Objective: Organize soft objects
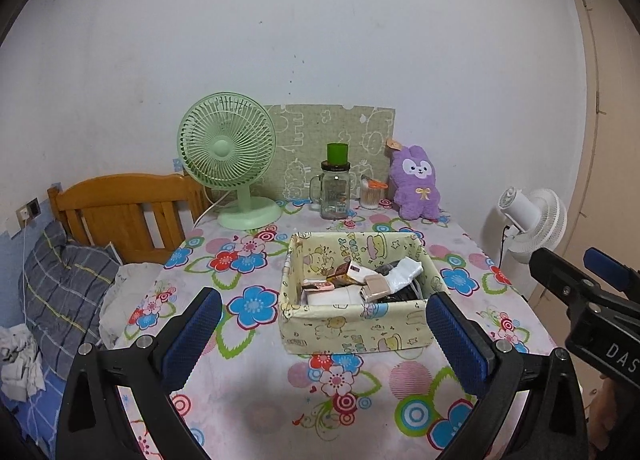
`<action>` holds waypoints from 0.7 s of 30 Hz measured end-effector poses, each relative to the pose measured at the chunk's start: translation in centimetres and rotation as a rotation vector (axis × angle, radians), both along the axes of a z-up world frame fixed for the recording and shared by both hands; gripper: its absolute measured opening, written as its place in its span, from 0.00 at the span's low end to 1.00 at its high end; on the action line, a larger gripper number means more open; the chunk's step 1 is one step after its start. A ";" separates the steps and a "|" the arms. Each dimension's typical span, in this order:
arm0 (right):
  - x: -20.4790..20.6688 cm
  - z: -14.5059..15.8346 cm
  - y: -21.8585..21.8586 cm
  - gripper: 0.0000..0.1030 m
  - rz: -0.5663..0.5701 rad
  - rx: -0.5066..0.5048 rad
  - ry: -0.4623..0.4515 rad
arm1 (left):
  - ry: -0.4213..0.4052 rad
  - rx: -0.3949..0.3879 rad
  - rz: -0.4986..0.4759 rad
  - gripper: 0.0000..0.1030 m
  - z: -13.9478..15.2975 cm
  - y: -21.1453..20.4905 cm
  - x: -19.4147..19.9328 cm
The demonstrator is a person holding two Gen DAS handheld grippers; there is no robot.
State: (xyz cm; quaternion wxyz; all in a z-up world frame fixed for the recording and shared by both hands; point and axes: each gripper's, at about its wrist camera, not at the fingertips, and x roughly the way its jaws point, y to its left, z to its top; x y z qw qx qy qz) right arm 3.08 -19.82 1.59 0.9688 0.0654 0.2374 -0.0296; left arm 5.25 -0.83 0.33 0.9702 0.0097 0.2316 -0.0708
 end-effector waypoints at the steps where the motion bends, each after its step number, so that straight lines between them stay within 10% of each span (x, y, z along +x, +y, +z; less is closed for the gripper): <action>1: -0.3 0.0 -0.1 0.90 0.001 0.001 -0.003 | -0.001 -0.003 0.000 1.00 0.0 0.1 -0.2; 21: -2.7 -0.7 0.4 0.90 0.004 -0.024 -0.041 | -0.029 -0.033 -0.023 1.00 -0.3 0.5 -2.0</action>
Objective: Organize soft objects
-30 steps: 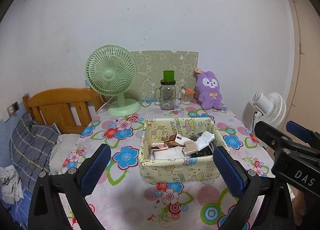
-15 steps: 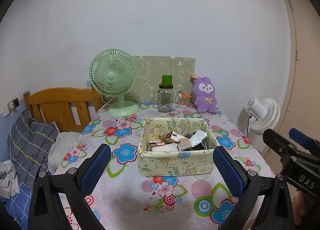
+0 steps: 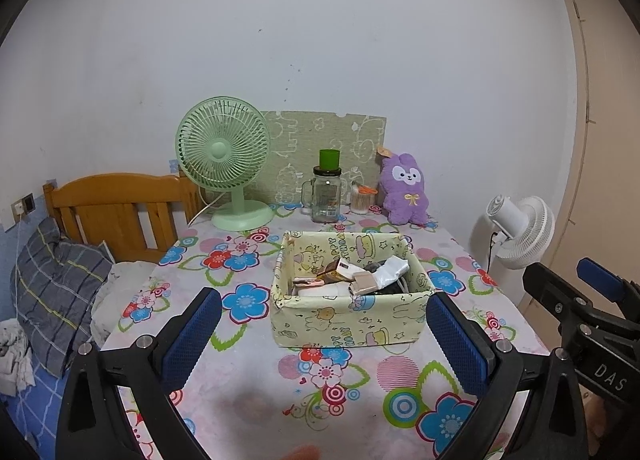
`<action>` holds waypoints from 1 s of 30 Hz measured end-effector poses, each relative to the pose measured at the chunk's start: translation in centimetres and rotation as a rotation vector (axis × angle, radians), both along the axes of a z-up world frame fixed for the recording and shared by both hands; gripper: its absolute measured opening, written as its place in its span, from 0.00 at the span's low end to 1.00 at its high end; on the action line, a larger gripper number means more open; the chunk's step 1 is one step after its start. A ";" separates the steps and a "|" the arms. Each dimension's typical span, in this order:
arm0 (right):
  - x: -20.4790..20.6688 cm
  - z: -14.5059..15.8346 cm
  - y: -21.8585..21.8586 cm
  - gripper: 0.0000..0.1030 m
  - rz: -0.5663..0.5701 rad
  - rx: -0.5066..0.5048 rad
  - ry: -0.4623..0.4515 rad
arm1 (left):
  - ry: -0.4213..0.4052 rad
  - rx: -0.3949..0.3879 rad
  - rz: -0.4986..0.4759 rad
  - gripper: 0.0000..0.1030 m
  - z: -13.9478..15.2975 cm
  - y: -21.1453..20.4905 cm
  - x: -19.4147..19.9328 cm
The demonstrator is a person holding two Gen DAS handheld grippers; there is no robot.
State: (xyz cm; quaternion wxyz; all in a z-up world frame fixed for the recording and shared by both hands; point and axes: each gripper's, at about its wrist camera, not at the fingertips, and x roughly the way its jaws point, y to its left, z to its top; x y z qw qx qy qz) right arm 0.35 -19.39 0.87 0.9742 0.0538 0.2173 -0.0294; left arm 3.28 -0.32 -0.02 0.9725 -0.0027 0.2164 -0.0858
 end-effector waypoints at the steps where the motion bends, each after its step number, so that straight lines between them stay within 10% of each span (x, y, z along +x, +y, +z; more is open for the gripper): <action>1: 0.0 0.0 0.0 0.90 0.001 -0.001 0.000 | -0.002 -0.001 0.000 1.00 0.0 0.1 0.0; 30: 1.2 -0.7 0.6 0.90 0.015 -0.008 0.025 | 0.003 -0.011 0.006 1.00 0.0 0.6 0.1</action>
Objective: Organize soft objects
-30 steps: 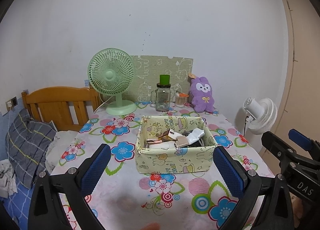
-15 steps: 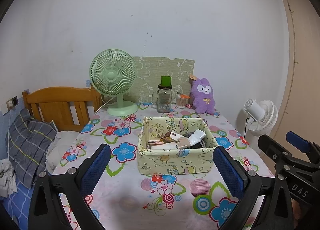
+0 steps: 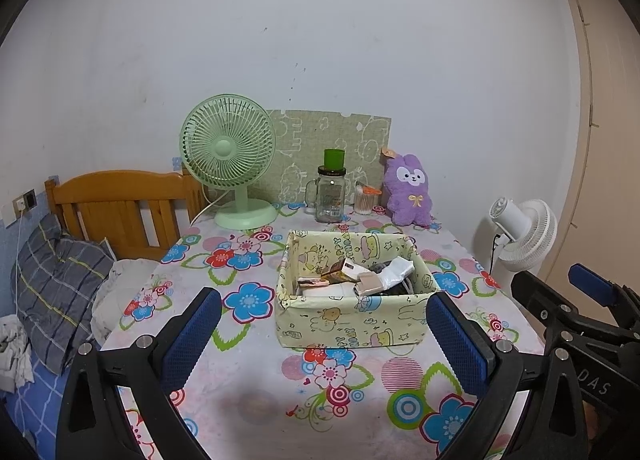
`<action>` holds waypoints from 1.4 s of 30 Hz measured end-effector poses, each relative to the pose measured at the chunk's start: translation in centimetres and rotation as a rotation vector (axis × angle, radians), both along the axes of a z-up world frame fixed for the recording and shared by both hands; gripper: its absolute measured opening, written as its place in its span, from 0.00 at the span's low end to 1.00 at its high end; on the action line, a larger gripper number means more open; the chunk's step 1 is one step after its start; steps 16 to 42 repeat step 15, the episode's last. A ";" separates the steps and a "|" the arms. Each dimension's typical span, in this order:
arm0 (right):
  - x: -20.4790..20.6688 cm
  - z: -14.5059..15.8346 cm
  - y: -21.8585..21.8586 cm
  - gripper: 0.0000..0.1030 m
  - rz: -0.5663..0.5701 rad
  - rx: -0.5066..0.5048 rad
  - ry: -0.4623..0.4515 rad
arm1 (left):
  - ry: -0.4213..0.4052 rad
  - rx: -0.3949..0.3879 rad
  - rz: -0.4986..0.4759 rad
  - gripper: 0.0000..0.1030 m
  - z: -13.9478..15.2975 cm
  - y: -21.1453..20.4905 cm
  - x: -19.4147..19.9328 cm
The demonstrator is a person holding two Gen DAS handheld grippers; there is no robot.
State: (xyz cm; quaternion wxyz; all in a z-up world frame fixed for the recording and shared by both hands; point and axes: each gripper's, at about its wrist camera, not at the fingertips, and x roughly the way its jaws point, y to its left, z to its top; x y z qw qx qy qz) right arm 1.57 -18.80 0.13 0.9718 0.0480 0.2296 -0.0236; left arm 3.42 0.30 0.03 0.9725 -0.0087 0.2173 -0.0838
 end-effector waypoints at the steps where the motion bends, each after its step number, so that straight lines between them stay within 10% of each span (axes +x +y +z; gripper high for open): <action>1: 0.0 0.0 0.0 0.90 -0.001 0.001 0.000 | -0.001 0.001 0.000 1.00 0.0 0.0 0.0; 42: -0.3 0.2 -0.3 0.90 -0.006 0.010 -0.009 | -0.005 0.017 0.009 1.00 -0.1 0.0 0.1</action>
